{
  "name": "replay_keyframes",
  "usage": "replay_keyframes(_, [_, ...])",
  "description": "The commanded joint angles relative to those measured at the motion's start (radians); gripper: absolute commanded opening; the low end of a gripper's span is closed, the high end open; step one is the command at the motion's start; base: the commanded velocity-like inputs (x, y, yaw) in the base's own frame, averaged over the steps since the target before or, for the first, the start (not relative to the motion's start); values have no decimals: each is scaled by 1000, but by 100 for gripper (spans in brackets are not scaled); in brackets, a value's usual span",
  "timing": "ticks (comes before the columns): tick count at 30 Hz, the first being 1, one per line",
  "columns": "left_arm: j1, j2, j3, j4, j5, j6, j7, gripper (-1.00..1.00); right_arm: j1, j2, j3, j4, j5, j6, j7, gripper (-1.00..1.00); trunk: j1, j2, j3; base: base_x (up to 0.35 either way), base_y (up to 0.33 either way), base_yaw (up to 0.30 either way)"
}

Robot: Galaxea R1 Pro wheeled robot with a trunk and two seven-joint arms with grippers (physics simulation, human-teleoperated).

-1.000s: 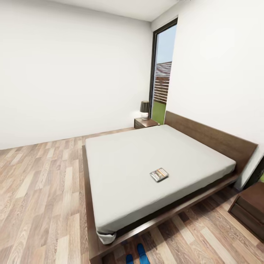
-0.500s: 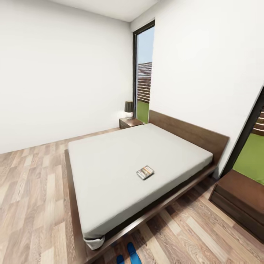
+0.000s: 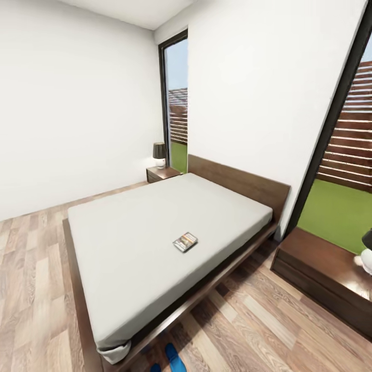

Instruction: In the bedroom, move the book from the bed onto either nightstand, and place the two sandals side by side next to the bed.

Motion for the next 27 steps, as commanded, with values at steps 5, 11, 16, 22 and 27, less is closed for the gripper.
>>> replay_keyframes(5, [-1, 0, -10, 0, 9, -3, 3, 100, -1, 0, 8, 2, -1, -2, -6, 100, 1, -2, -2, 0, 0, -294])
replay_keyframes(11, [-1, 1, -11, 0, 9, -3, 3, 100, -1, 0, 8, 2, -1, -2, -6, 100, 1, -2, -2, 0, 0, -294])
replay_keyframes(16, [-1, 1, -11, 0, 9, -2, 3, 100, -1, -1, 8, 2, -1, -2, -6, 100, 1, -2, -2, 0, 0, -294])
replay_keyframes(22, [-1, 1, -12, 0, 8, -2, 3, 100, -1, -1, 8, 2, -1, -2, -6, 100, 1, -2, -2, 0, 0, -294])
replay_keyframes(27, [-1, 1, -13, 0, 8, -2, 3, 100, -1, -1, 8, 3, -1, -2, -6, 100, 1, -2, -2, 0, 0, -294])
